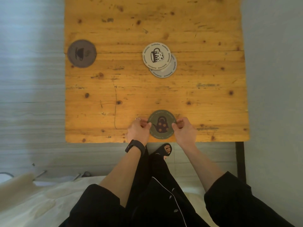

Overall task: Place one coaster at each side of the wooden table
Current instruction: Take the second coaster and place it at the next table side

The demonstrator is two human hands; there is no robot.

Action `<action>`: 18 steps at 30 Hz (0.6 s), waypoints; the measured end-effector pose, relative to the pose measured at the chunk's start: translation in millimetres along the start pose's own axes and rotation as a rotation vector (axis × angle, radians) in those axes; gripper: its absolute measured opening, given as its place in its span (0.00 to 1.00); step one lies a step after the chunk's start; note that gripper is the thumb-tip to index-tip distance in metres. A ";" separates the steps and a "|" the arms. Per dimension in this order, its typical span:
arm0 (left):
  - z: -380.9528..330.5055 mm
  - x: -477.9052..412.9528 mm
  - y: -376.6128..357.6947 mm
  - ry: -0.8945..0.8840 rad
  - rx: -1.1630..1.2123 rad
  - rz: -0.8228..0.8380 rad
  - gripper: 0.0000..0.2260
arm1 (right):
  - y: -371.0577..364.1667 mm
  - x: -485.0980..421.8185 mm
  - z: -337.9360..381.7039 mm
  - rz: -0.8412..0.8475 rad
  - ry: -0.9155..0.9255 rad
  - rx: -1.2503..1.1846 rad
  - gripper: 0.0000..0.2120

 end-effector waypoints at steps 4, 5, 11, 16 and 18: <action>-0.8 3.6 -1.8 -0.140 -0.272 -0.016 0.10 | -0.6 0.9 0.9 -0.013 0.040 0.048 0.07; -2.6 4.6 -2.8 -0.176 -0.337 -0.001 0.11 | 0.2 1.2 1.4 -0.020 0.052 0.063 0.08; -14.4 9.5 -1.9 -0.411 -0.593 0.048 0.15 | 3.8 4.6 8.6 0.080 0.267 0.280 0.06; -21.8 -10.9 10.0 -0.374 -0.485 0.239 0.14 | 15.9 -9.9 19.2 0.195 0.229 0.327 0.13; -32.5 -27.7 17.3 -0.342 -0.388 0.265 0.14 | 25.0 -24.6 31.9 0.146 0.253 0.248 0.17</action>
Point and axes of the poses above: each hand's wrist, its own x-axis away from the middle knuckle, its own y-axis out of the back of the hand, z = x × y, the point moved 3 cm from there along -x, towards the middle knuckle
